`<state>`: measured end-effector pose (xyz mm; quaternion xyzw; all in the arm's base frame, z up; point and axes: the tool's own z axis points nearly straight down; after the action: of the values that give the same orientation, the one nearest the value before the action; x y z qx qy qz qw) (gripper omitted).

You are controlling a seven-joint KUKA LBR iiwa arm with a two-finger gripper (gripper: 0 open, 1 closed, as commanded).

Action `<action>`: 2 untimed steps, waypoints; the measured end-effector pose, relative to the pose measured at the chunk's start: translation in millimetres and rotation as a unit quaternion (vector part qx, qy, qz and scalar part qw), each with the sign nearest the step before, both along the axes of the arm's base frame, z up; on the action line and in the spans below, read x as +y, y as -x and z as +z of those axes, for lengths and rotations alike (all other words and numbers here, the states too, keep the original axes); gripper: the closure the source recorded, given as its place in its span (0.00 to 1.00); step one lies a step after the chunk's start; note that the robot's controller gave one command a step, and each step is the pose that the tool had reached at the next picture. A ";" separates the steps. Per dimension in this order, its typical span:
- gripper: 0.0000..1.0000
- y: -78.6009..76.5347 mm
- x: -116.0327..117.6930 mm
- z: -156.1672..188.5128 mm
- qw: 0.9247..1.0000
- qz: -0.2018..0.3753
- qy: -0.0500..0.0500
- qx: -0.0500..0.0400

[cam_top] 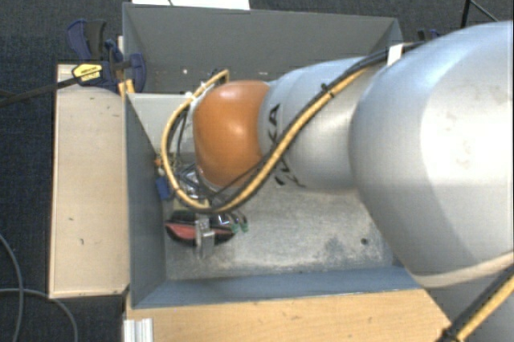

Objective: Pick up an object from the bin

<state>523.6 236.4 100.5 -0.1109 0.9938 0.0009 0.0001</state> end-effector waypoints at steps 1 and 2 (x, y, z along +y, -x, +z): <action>0.00 8.0 -12.1 -24.3 0.996 -0.085 -0.007 -0.011; 0.00 24.9 -29.0 -24.4 0.975 -0.220 -0.007 -0.009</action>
Offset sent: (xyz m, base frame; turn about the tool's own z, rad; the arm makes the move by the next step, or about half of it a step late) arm -0.0137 -0.0170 -0.0305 0.1733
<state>498.7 207.4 76.0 0.1104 0.9938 0.0070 0.0101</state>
